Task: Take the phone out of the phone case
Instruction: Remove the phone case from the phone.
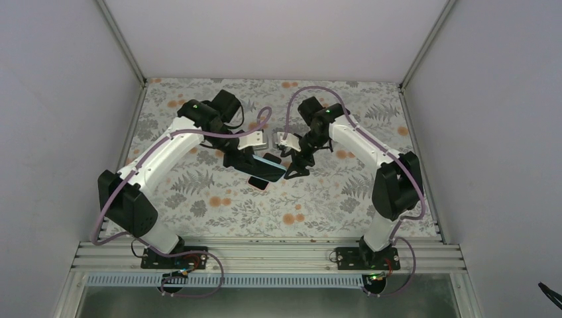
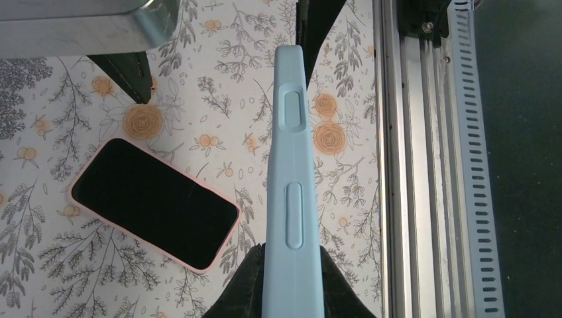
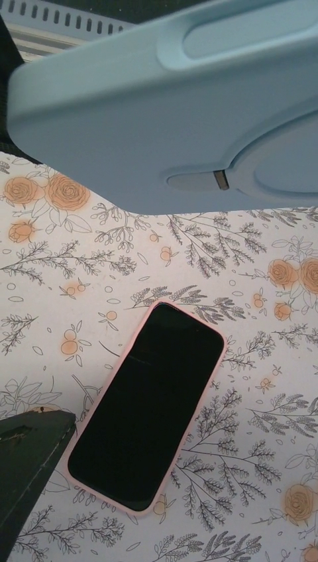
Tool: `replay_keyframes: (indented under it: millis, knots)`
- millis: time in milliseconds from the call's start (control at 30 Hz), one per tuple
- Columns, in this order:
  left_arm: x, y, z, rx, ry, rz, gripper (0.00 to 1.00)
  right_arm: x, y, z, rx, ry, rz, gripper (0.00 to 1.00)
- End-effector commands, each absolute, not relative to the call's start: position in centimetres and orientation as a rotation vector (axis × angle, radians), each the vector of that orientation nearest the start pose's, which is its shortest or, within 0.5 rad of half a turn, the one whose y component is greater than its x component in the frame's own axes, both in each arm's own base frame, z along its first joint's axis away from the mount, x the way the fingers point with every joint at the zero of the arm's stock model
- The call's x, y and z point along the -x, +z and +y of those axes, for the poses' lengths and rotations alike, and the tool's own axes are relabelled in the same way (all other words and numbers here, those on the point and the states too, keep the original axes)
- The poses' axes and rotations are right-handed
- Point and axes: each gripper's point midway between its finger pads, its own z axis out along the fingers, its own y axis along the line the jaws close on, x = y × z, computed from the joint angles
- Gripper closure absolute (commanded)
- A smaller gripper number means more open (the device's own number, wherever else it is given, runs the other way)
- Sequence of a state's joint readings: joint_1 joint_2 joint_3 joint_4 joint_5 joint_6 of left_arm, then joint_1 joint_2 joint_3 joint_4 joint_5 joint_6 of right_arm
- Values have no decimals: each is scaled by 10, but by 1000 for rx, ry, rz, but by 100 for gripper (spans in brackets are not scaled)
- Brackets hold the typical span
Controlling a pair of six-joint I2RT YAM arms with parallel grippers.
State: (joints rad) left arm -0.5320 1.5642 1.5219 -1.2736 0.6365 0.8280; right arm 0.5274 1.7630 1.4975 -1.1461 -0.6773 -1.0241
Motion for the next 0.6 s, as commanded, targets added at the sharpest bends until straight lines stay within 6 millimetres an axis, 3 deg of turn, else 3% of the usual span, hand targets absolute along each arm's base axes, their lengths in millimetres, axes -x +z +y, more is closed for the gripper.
replay_keyframes:
  millis: [0, 267, 567]
  knots:
    - [-210, 244, -261, -1788, -890, 1914, 98, -264, 162, 276, 1924, 854, 1849, 8]
    - [-181, 251, -272, -1868, -963, 1871, 98, -285, 157, 276, 1919, 790, 1882, 9]
    - [-156, 261, -278, -1921, -1039, 1788, 98, -308, 169, 281, 1893, 738, 1866, 9]
